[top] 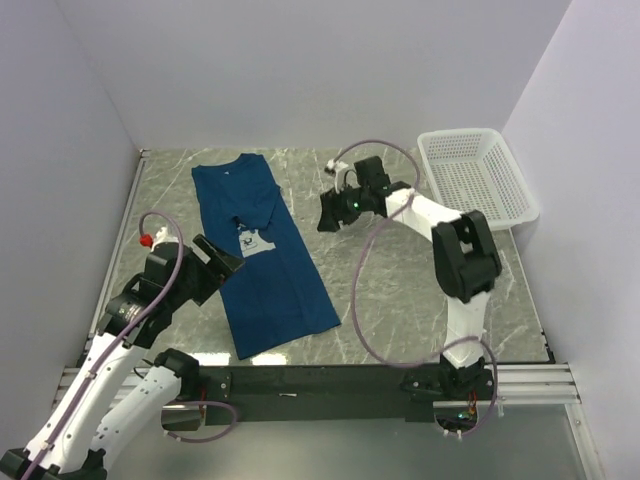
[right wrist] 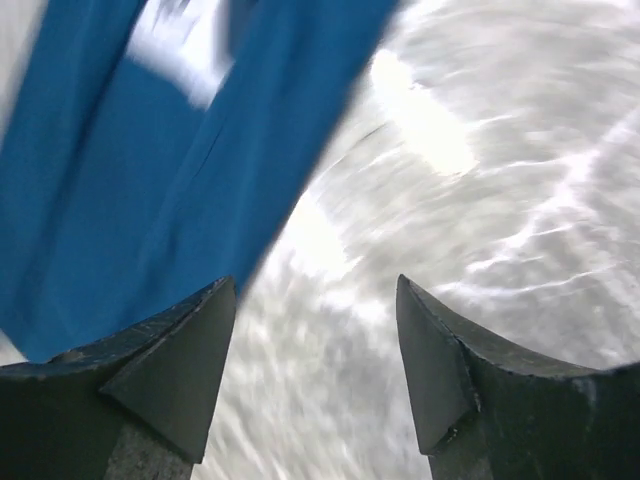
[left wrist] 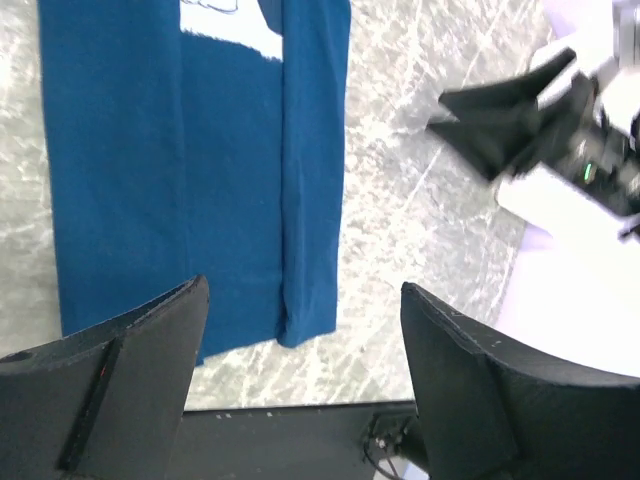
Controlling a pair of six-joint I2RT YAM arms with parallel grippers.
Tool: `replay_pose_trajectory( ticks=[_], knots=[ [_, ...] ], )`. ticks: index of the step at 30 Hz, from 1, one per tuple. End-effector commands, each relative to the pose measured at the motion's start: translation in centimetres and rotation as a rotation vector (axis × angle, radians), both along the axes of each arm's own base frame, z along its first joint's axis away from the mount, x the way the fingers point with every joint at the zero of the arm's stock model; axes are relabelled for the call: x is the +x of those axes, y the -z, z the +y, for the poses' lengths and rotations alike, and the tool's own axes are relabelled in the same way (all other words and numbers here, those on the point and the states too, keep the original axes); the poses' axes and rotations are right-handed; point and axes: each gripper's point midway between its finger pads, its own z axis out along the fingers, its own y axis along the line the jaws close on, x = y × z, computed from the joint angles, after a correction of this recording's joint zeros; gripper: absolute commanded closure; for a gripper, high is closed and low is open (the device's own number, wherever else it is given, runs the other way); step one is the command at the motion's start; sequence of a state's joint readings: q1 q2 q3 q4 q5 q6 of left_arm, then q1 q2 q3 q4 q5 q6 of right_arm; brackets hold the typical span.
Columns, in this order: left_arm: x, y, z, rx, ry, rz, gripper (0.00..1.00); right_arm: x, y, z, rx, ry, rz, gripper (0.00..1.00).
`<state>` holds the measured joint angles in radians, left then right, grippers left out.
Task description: Fold and stack the t-shirts
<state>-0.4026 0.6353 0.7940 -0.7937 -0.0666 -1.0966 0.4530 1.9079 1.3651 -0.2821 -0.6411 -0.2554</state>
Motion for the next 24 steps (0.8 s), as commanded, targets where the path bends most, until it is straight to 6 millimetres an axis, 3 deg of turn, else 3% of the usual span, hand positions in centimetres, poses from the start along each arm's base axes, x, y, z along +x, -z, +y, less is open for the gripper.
replay_pose_trajectory(
  ticks=[1,3,4,6,9,10,11,12,13,14,17,24],
  knots=[
    [0.3,0.7,0.9,0.049,-0.025,-0.020,0.17,2.4,1.3,2.9,0.136,0.318,0.396,0.27],
    [0.1,1.2,0.4,0.013,-0.018,-0.015,0.17,4.7,1.1,4.1,0.179,0.380,0.418,0.27],
    [-0.3,2.0,0.4,0.003,-0.014,-0.005,0.17,5.1,2.8,4.6,0.173,0.430,0.480,0.27],
    [-0.7,2.8,0.2,-0.024,-0.018,0.006,0.17,7.2,1.5,5.8,0.222,0.436,0.473,0.27],
    [-1.0,3.2,0.2,-0.049,-0.028,0.007,0.17,9.0,1.5,7.0,0.244,0.440,0.489,0.27],
    [-1.1,3.2,0.3,-0.051,-0.032,0.003,0.17,9.2,3.2,7.3,0.229,0.453,0.529,0.27],
    [-1.1,3.2,0.4,-0.049,-0.040,0.003,0.17,10.2,2.0,8.0,0.254,0.445,0.515,0.29],
    [-1.1,3.0,0.5,-0.052,-0.046,0.000,0.16,10.1,2.4,8.3,0.247,0.452,0.554,0.30],
    [-1.1,2.9,0.7,-0.047,-0.055,-0.004,0.16,10.2,4.1,8.6,0.234,0.461,0.591,0.31],
    [-1.1,2.7,0.8,-0.048,-0.059,-0.007,0.17,10.9,3.3,9.2,0.256,0.459,0.587,0.32],
    [-1.0,2.0,1.1,-0.041,-0.071,-0.020,0.17,11.6,4.5,9.9,0.259,0.493,0.623,0.33],
    [-0.7,0.6,1.2,-0.037,-0.080,-0.040,0.17,10.2,7.3,11.4,0.220,0.486,0.673,0.36]
  ],
)
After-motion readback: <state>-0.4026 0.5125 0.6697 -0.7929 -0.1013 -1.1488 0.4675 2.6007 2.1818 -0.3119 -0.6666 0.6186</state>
